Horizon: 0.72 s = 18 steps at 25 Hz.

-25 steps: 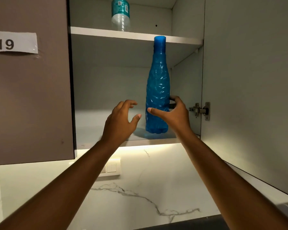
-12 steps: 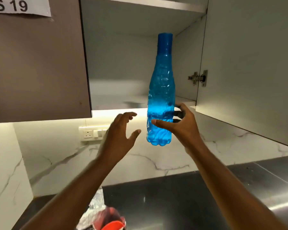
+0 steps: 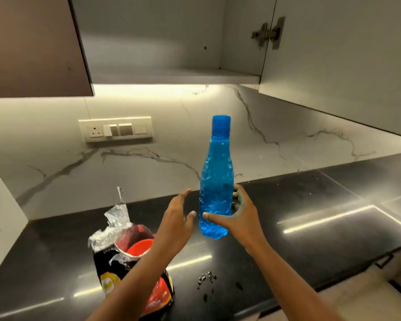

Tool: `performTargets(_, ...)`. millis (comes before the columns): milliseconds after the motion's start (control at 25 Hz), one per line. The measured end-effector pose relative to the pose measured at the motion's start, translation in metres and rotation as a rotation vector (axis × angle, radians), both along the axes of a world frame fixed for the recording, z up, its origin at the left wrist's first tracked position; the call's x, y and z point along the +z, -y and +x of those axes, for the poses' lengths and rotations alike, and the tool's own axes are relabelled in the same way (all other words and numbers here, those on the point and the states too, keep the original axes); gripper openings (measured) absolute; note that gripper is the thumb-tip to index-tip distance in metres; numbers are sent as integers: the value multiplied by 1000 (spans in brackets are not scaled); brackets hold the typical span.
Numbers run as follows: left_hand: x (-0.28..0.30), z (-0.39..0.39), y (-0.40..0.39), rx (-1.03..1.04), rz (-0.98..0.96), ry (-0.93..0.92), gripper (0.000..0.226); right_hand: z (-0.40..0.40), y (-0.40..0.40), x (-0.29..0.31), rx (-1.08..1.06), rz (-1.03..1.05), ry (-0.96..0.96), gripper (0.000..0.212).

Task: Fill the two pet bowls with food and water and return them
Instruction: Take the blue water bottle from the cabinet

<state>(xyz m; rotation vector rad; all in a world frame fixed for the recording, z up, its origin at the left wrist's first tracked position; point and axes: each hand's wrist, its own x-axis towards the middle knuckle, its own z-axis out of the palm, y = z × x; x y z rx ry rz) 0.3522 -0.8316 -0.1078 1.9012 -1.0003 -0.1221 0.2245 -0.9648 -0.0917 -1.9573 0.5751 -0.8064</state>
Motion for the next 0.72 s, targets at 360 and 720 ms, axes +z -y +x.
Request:
performTargets(360, -137, -27, 5, -5, 224, -333, 64, -10, 6, -132, -47, 135, -239, 85)
performTargets(720, -191, -25, 4, 85, 306, -483, 63, -3, 13, -197, 39, 158, -313, 84)
